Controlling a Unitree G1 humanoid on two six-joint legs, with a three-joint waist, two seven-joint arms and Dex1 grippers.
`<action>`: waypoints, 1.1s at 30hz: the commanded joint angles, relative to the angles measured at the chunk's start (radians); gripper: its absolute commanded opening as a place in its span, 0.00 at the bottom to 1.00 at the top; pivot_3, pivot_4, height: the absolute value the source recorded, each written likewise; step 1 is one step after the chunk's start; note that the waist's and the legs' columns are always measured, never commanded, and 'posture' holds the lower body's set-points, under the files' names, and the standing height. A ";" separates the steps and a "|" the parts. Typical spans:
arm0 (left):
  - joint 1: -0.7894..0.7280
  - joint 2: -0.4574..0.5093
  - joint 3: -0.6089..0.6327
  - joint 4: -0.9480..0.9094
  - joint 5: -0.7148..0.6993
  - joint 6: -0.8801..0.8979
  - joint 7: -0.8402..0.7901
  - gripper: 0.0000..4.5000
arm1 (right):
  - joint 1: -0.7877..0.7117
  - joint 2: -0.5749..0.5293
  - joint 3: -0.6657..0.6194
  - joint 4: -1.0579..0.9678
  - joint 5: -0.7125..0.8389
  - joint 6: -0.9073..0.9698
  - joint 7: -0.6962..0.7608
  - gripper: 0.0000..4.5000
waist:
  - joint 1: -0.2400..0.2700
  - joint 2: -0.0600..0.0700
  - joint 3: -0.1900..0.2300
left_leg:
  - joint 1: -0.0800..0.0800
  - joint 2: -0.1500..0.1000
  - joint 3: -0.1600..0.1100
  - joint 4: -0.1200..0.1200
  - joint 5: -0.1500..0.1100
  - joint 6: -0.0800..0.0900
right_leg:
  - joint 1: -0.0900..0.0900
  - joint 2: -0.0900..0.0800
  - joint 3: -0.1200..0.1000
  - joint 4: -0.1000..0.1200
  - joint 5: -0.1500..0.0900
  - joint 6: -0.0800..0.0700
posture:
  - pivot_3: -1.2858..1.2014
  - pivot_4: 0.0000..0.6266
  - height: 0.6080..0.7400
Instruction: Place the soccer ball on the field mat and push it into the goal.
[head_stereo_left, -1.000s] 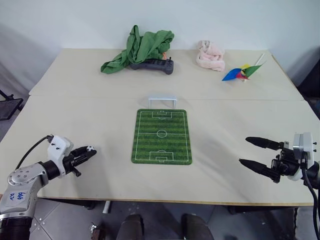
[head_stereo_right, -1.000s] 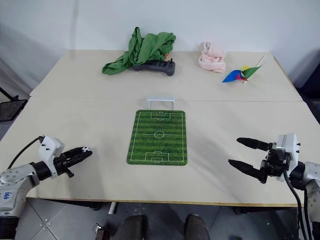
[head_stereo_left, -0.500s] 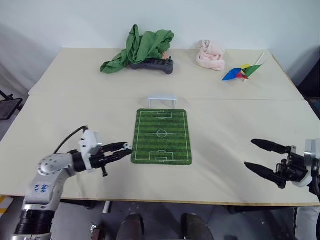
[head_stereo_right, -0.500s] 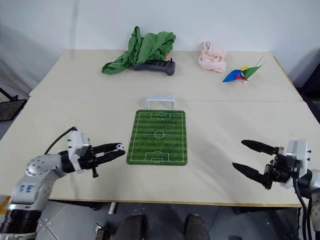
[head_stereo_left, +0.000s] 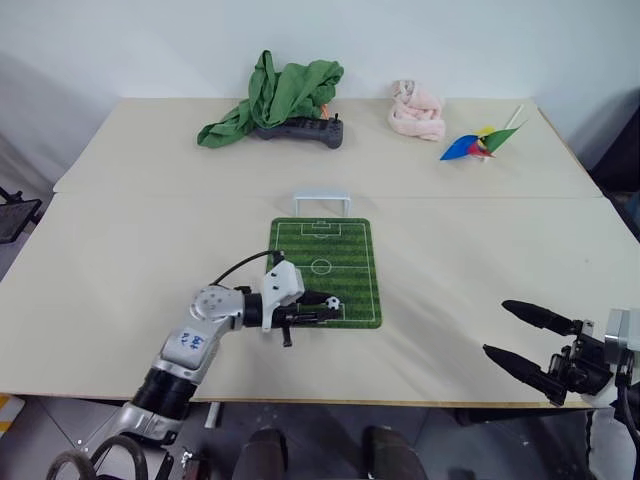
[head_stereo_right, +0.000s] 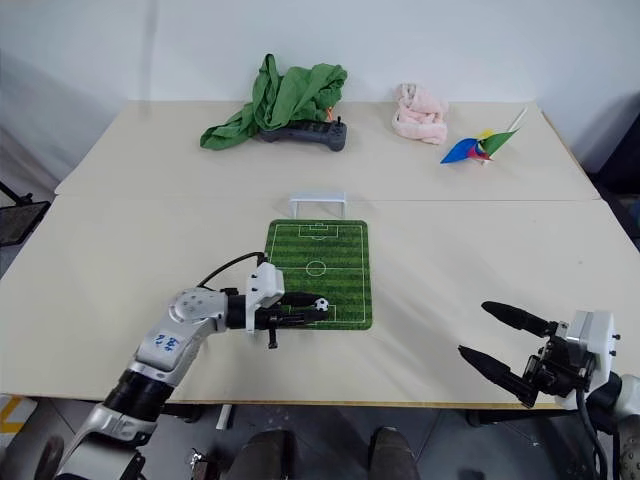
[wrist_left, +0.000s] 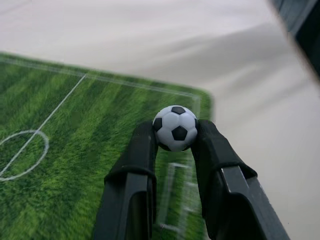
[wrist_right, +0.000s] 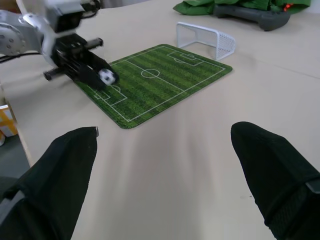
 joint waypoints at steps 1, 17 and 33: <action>-0.018 0.003 0.001 0.022 0.037 -0.033 0.015 0.18 | 0.038 0.010 -0.062 -0.044 0.020 -0.021 -0.017 1.00 | 0.000 0.000 0.000 | 0.000 0.000 0.000 0.000 0.000 0.000 | 0.000 0.000 0.000 0.000 0.000 0.000 | 0.52 0.24 1.00; 0.073 0.063 0.010 -0.126 0.058 0.064 0.025 0.18 | 0.089 0.018 -0.083 -0.062 0.012 -0.026 -0.062 1.00 | 0.001 0.000 0.000 | 0.000 0.000 0.001 -0.001 -0.001 0.001 | 0.000 0.000 0.000 -0.002 0.000 0.000 | 0.52 0.24 1.00; 0.063 0.063 0.009 -0.104 0.073 0.068 0.040 0.58 | 0.049 0.001 -0.079 -0.039 0.000 -0.018 -0.068 1.00 | 0.000 0.000 0.000 | 0.000 0.000 0.001 0.000 0.000 0.001 | 0.000 0.000 0.001 -0.002 0.001 0.000 | 0.52 0.24 1.00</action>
